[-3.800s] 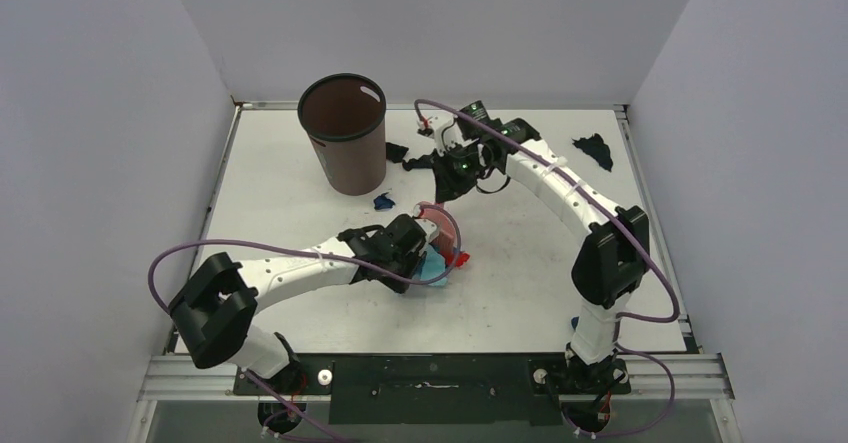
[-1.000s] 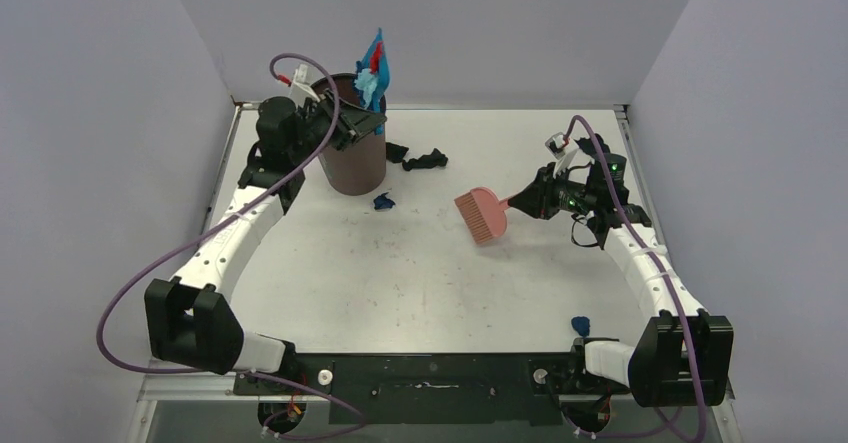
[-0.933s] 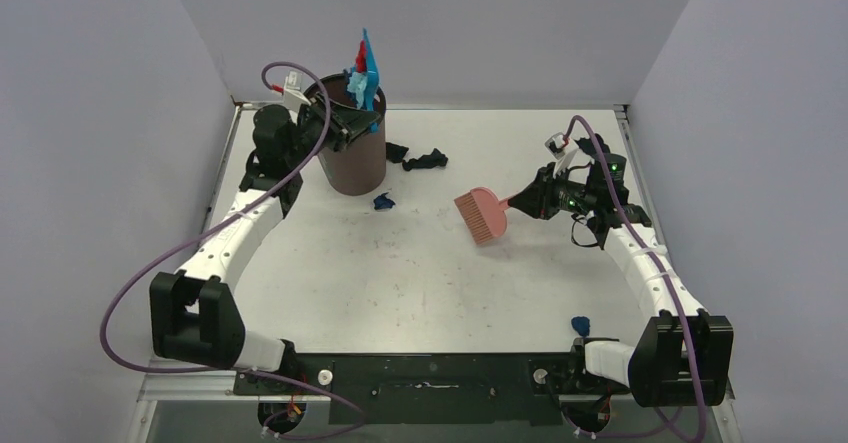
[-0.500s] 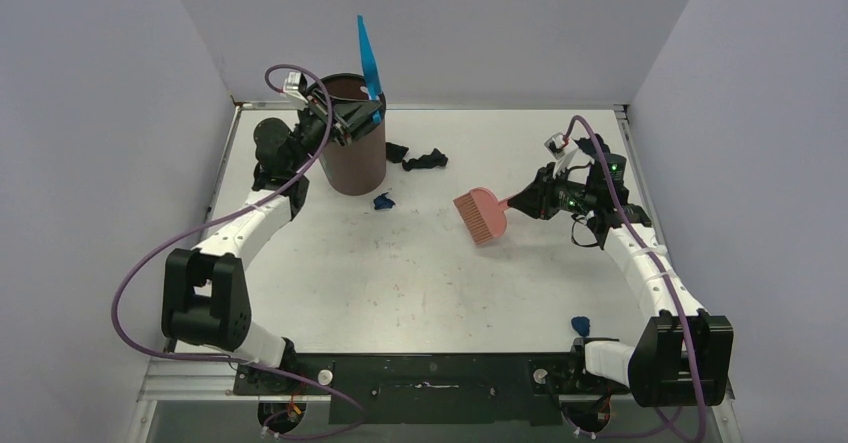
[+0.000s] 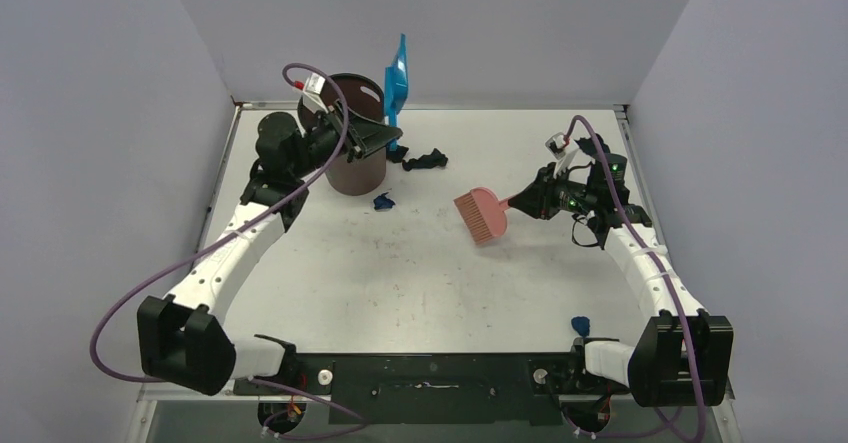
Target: Sweep away the paper scraps from the table
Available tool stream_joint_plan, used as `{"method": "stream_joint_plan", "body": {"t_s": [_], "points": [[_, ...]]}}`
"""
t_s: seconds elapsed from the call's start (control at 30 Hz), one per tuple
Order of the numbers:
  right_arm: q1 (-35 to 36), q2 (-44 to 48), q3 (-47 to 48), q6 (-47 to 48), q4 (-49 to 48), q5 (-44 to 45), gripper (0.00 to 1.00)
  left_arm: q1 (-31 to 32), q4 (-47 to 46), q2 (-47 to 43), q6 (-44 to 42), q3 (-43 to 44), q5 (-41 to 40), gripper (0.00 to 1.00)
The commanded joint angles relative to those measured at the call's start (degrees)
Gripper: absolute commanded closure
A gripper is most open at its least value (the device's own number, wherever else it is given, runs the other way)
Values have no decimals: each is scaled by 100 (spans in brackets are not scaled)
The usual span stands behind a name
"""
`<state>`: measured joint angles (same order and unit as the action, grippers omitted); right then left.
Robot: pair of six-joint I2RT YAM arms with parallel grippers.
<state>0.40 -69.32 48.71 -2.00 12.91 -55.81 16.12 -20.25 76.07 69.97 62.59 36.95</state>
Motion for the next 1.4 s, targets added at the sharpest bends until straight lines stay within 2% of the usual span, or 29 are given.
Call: {"method": "stream_joint_plan", "body": {"t_s": [0.0, 0.27, 0.4, 0.5, 0.63, 0.73, 0.8, 0.93, 1.0, 1.1, 1.23, 1.37], "points": [[-28, 16, -26, 34, -348, -138, 95, 379, 2459, -627, -2010, 532, -235, 100], [-31, 30, -46, -679, -607, 150, 95, 635, 5623, -1566, -3596, 156, -595, 100], [122, -458, 148, -1847, -1052, -222, 95, 689, 6555, -2397, -3913, -242, -1016, 100], [481, -938, 478, -2006, -864, -207, 95, 904, 7161, -2721, -4059, -383, -1658, 100], [1154, -1817, 1164, -1813, -384, -153, 95, 962, 7554, -2983, -4118, -686, -2015, 100], [1607, -2437, 1591, -1945, -451, -302, 95, 989, 7904, -3009, -4231, -660, -2408, 100], [1786, -2856, 1780, -2436, -896, -495, 95, 994, 8026, -3041, -4274, -679, -2656, 100], [1829, -3595, 1853, -4393, -2824, -927, 95, 998, 8195, -3020, -4363, -713, -2758, 100], [1824, -3849, 1856, -5171, -3786, -886, 95, 1000, 8329, -3008, -4431, -704, -2847, 100], [1816, -4224, 1936, -6082, -4694, -666, 95, 997, 8347, -3111, -4431, -748, -2838, 100], [1818, -4818, 2117, -6654, -5177, -433, 95, 998, 8236, -3185, -4323, -775, -2790, 100], [1784, -5168, 2473, -6425, -4680, 69, 95, 1003, 8229, -3219, -4186, -797, -2773, 100]]}}
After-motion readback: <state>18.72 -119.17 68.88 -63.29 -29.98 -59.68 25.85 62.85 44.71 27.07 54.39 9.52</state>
